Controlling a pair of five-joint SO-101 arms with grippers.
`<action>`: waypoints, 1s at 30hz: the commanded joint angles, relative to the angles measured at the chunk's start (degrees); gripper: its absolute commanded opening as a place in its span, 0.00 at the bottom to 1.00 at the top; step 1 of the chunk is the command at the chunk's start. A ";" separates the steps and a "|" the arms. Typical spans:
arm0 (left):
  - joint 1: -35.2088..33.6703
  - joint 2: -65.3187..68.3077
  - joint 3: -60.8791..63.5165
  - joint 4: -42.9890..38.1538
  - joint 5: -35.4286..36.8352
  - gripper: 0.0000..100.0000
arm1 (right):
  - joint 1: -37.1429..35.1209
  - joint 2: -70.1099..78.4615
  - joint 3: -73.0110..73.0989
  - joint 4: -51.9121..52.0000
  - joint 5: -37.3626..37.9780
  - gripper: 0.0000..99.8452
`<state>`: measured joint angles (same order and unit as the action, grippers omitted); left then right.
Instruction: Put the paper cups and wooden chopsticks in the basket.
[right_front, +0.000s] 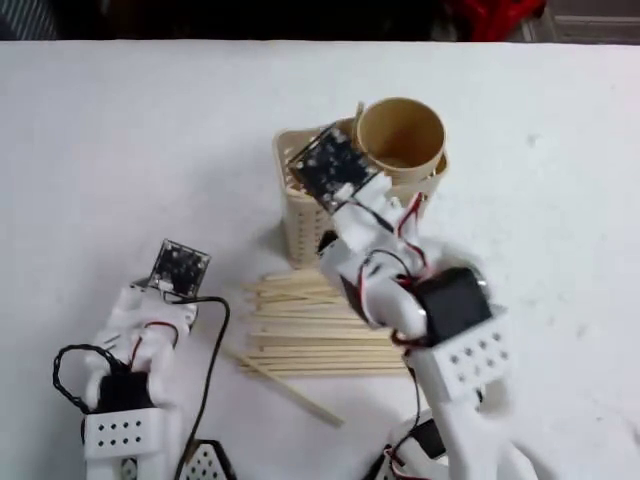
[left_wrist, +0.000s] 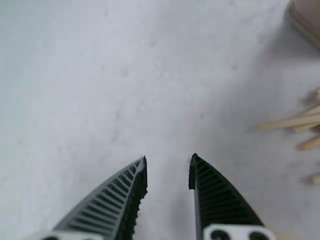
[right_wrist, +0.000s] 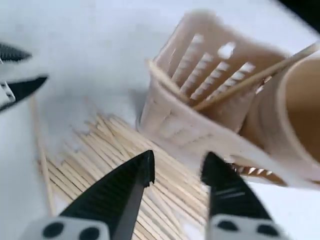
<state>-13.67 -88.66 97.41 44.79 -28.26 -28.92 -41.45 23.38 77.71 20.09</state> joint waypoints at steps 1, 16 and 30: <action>0.66 -0.31 0.00 0.26 -0.44 0.16 | 1.27 -0.04 9.76 -8.04 0.97 0.04; 0.66 -0.31 0.00 0.26 -0.53 0.16 | 26.15 -16.66 25.76 -22.90 -2.02 0.02; 2.42 -0.31 0.00 2.37 -4.66 0.16 | 29.85 4.00 34.02 -46.46 3.34 0.02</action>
<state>-12.35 -88.66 97.41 46.90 -32.31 3.34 -41.63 57.85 36.04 21.41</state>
